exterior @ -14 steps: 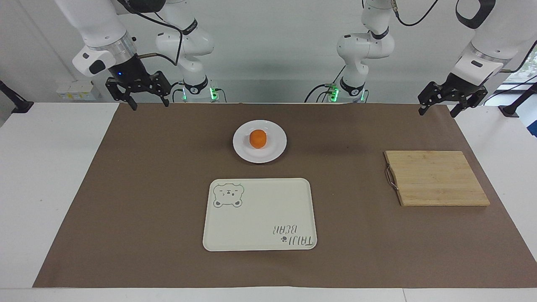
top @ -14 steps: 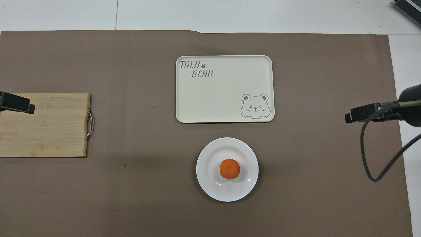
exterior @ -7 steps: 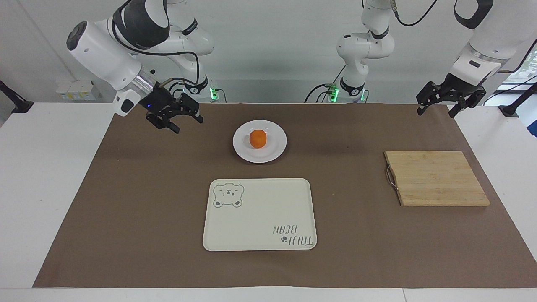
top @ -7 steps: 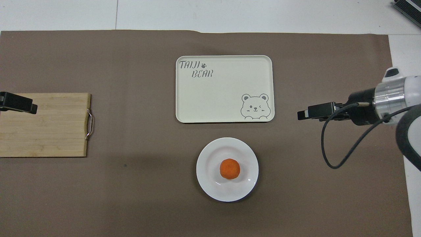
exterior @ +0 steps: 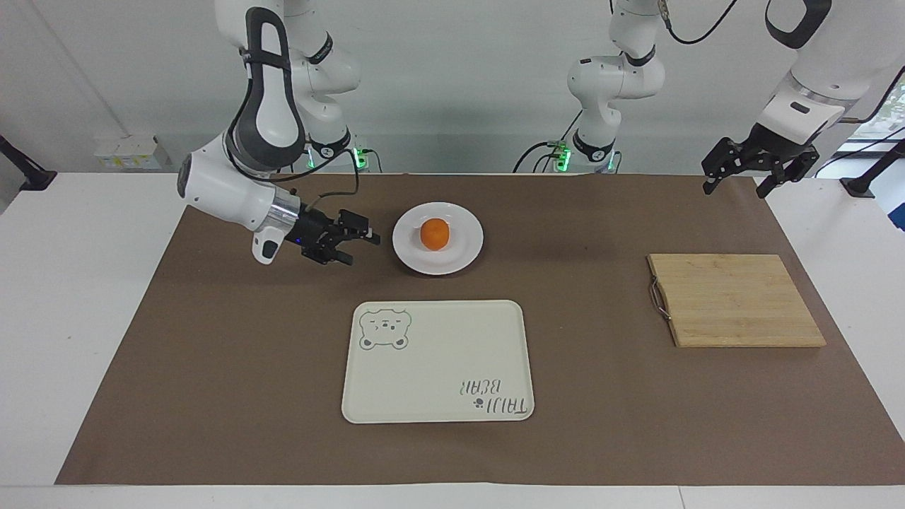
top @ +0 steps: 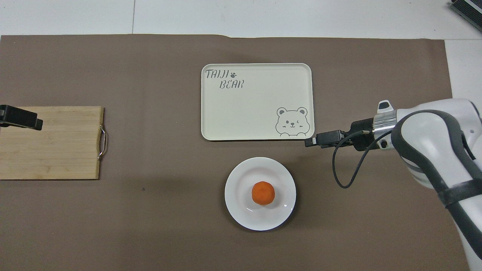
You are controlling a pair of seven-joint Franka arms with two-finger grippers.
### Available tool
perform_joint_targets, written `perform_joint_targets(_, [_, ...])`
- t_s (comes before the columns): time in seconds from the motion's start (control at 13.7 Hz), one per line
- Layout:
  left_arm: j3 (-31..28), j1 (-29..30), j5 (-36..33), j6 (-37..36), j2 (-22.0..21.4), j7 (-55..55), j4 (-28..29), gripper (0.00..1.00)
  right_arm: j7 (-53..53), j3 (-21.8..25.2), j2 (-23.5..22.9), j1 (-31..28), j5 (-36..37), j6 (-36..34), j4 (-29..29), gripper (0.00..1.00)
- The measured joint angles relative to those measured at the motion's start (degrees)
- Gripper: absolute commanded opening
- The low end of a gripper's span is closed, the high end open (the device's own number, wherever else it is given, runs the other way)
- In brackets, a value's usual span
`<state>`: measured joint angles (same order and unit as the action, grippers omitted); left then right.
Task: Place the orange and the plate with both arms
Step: 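Reach the right gripper toward the rim of the white plate, then close the right gripper on the plate rim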
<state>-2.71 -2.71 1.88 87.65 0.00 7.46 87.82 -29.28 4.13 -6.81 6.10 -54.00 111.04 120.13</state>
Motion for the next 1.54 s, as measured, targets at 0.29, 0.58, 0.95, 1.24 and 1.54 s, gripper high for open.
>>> perform_joint_targets(0.29, [0.0, 0.0, 0.0, 0.0, 0.0, 0.0, 0.0, 1.0, -13.3, 0.1, 0.1, 0.0, -9.5, 1.8, 8.7, 1.0])
perform_joint_targets(0.58, [0.0, 0.0, 0.0, 0.0, 0.0, 0.0, 0.0, 1.0, -20.5, 0.1, 0.1, 0.1, -15.2, 2.7, 14.6, 1.0])
perform_joint_targets(0.95, [0.0, 0.0, 0.0, 0.0, 0.0, 0.0, 0.0, 1.0, -22.4, 0.0, 0.4, 3.3, -19.3, 4.8, 18.7, 1.0])
perform_joint_targets(1.24, [0.0, 0.0, 0.0, 0.0, 0.0, 0.0, 0.0, 1.0, -22.4, 0.0, 1.4, 3.9, -19.5, 4.9, 20.8, 1.0])
perform_joint_targets(1.54, [0.0, 0.0, 0.0, 0.0, 0.0, 0.0, 0.0, 1.0, -22.5, 0.0, 1.8, 4.3, -19.5, 5.0, 22.2, 1.0])
